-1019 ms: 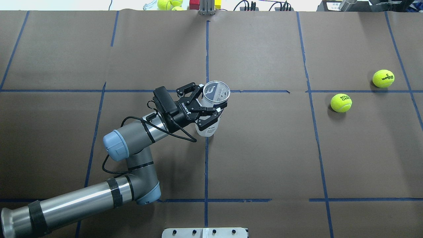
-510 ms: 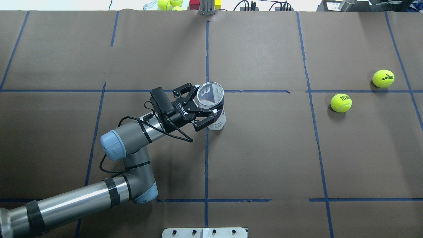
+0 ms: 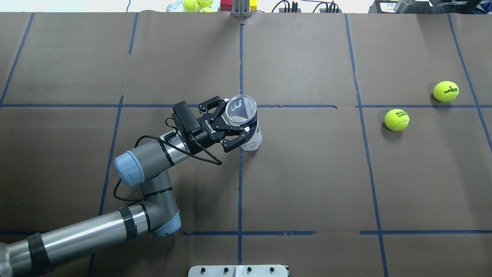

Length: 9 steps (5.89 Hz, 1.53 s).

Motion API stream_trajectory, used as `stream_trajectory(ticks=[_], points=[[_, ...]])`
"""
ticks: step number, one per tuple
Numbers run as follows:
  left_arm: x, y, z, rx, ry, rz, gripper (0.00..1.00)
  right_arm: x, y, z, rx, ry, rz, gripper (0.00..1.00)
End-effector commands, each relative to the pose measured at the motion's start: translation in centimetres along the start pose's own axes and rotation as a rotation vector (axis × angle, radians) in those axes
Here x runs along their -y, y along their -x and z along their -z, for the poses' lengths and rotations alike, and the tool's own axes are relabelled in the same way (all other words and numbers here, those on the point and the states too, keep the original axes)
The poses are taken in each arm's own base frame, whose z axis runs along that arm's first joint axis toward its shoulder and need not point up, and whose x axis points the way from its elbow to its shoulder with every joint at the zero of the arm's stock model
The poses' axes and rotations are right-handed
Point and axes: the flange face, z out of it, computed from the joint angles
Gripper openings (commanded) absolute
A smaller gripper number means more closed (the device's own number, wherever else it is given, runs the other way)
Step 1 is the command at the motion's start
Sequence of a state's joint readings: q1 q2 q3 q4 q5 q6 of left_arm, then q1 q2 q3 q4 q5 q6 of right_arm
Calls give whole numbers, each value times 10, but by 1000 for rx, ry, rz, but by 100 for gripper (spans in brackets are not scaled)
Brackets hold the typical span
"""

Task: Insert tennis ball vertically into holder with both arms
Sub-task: 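Hold the upright tube steady with the left gripper, open end up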

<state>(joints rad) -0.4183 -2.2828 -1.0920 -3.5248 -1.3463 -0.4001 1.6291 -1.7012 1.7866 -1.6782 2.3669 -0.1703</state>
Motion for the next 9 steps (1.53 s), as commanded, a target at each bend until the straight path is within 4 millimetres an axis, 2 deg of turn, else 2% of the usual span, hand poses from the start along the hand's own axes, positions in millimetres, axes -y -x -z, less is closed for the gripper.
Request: stream_trajectory(ticks=[1, 2, 3, 5, 9], points=[[24, -4, -8, 24, 43, -19, 78, 0, 0, 0, 0, 1, -1, 100], [41, -9, -5, 35, 87, -40, 77, -1, -1, -1, 0, 2, -2, 100], [48, -9, -2, -11, 99, -103, 77, 0, -1, -1, 2, 1, -2, 100], [44, -10, -1, -13, 105, -110, 77, -1, -1, -1, 0, 3, -4, 100], [22, -16, 7, -22, 142, -103, 77, -1, 0, 0, -2, 0, 0, 100]])
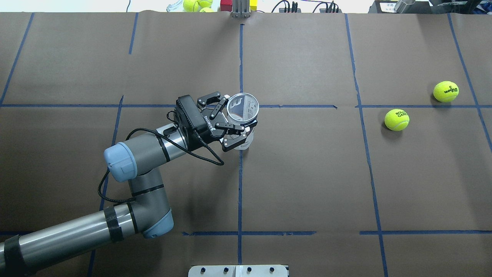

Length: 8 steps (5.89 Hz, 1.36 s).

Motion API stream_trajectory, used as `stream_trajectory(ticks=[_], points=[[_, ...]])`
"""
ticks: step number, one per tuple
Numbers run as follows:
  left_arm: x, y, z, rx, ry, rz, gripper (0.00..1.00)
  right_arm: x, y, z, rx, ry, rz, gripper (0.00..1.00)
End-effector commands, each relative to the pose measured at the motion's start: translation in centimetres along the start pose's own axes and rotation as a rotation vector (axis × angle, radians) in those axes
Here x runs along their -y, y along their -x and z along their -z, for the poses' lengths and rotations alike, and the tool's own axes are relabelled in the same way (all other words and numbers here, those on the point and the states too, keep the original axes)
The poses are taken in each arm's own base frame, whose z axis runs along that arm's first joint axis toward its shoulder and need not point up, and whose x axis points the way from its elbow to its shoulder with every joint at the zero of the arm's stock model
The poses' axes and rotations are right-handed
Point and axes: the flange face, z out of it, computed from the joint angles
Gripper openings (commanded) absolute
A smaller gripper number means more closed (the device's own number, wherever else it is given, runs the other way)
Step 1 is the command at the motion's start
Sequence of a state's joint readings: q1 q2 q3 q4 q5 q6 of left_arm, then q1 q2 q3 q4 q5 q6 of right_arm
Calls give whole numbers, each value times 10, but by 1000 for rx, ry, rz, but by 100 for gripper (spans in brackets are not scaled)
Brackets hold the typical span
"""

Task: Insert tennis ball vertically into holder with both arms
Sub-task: 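Hold the upright tube steady with the left gripper, open end up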

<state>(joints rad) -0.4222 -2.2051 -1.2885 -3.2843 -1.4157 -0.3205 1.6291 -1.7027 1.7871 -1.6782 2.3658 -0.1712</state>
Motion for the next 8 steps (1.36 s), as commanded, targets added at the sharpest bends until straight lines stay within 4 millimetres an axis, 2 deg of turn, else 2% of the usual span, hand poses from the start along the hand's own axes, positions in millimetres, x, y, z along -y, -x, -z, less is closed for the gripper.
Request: stream_trajectory(ticks=[1, 5, 8], points=[[-7, -6, 0, -6, 7, 7, 77, 0, 1, 1, -2, -3, 4, 100], [-8, -6, 2, -5, 7, 5, 81, 2, 4, 4, -4, -9, 6, 100], [-10, -6, 2, -3, 11, 5, 90, 3, 11, 11, -1, -23, 20, 100]])
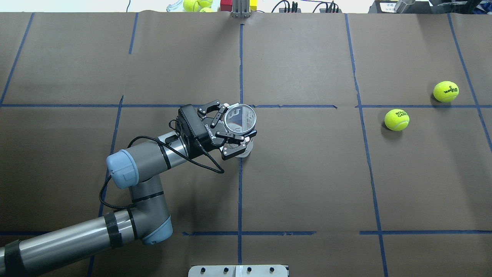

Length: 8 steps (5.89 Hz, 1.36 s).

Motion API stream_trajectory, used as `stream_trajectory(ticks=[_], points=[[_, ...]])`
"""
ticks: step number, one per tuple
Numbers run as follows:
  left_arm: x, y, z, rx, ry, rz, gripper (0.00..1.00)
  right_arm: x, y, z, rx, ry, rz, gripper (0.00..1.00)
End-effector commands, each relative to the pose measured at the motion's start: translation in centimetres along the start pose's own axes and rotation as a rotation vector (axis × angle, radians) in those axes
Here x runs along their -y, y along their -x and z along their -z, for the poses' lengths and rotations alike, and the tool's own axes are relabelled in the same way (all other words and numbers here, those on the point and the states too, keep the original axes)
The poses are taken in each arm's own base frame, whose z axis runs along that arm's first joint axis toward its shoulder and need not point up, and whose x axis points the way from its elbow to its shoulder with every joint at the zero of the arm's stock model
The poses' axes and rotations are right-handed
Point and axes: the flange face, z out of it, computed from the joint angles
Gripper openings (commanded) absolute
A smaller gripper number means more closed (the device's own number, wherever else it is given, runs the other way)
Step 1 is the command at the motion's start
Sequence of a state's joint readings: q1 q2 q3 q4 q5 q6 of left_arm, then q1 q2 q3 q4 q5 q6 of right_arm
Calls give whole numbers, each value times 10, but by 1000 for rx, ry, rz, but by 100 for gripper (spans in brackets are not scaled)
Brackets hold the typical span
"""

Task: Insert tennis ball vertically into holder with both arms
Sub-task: 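Hold the upright tube steady with the left gripper, open end up, then reach the right gripper down and grasp the Wilson tennis ball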

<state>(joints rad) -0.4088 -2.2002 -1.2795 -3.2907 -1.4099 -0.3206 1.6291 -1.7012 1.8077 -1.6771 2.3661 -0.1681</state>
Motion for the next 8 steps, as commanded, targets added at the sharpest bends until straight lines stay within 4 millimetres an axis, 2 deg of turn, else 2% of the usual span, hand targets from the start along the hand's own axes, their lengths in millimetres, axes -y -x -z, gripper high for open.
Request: stream_trajectory(ticks=[1, 2, 3, 4, 5, 6, 7, 8], points=[[-1, -2, 0, -3, 1, 2, 90, 1, 13, 13, 0, -24, 18, 100], [-1, -2, 0, -3, 2, 3, 90, 11, 31, 17, 0, -32, 43, 97], [-1, -2, 0, -1, 2, 3, 90, 18, 63, 16, 16, -28, 36, 99], [-1, -2, 0, 0, 0, 3, 90, 38, 112, 7, 19, -9, 37, 100], [-1, -2, 0, 0, 0, 3, 90, 64, 149, 2, 9, -28, 68, 100], [-1, -2, 0, 0, 0, 5, 90, 88, 202, -20, -36, -53, 64, 100], [-1, -2, 0, 0, 1, 3, 90, 108, 260, -63, -81, -33, 67, 100], [-1, -2, 0, 0, 1, 3, 90, 117, 283, -94, -75, -21, 95, 100]])
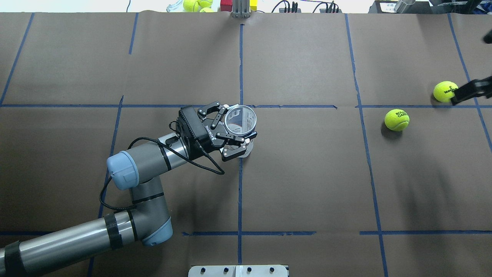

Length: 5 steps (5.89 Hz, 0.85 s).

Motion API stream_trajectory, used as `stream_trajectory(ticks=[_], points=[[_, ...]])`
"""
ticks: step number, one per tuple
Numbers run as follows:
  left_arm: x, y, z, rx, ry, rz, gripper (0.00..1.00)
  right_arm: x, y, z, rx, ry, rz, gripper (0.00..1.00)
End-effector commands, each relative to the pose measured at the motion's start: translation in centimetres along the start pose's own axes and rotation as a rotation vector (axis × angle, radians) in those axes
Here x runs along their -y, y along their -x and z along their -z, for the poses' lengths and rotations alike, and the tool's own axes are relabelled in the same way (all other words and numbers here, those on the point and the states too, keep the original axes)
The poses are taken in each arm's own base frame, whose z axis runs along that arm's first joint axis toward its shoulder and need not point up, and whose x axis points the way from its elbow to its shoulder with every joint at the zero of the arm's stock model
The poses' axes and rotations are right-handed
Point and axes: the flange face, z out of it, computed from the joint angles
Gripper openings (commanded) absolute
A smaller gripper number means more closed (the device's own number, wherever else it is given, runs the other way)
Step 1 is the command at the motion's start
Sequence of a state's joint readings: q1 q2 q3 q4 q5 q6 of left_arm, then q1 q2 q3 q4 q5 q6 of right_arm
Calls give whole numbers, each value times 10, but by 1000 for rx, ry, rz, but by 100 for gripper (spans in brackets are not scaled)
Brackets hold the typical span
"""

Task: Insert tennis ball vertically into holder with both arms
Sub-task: 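Reach the right gripper down and grasp the Wilson tennis ball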

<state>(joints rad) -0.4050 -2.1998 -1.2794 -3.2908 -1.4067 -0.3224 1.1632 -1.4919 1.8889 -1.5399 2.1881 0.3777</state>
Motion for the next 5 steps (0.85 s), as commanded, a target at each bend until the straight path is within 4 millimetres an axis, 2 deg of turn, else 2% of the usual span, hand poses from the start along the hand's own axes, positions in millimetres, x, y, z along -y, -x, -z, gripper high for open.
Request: stream_trajectory(ticks=[1, 2, 3, 4, 5], points=[[-1, 0, 0, 1, 2, -1, 90, 16, 26, -57, 11, -15, 37, 99], [-1, 0, 0, 1, 3, -1, 90, 13, 39, -76, 33, -18, 24, 100], [-1, 0, 0, 2, 1, -1, 90, 10, 50, -82, 37, -9, 32, 100], [-1, 0, 0, 1, 2, -1, 90, 1, 68, -108, 3, 17, 72, 100], [-1, 0, 0, 1, 2, -1, 90, 6, 74, -111, -4, 13, 82, 100]])
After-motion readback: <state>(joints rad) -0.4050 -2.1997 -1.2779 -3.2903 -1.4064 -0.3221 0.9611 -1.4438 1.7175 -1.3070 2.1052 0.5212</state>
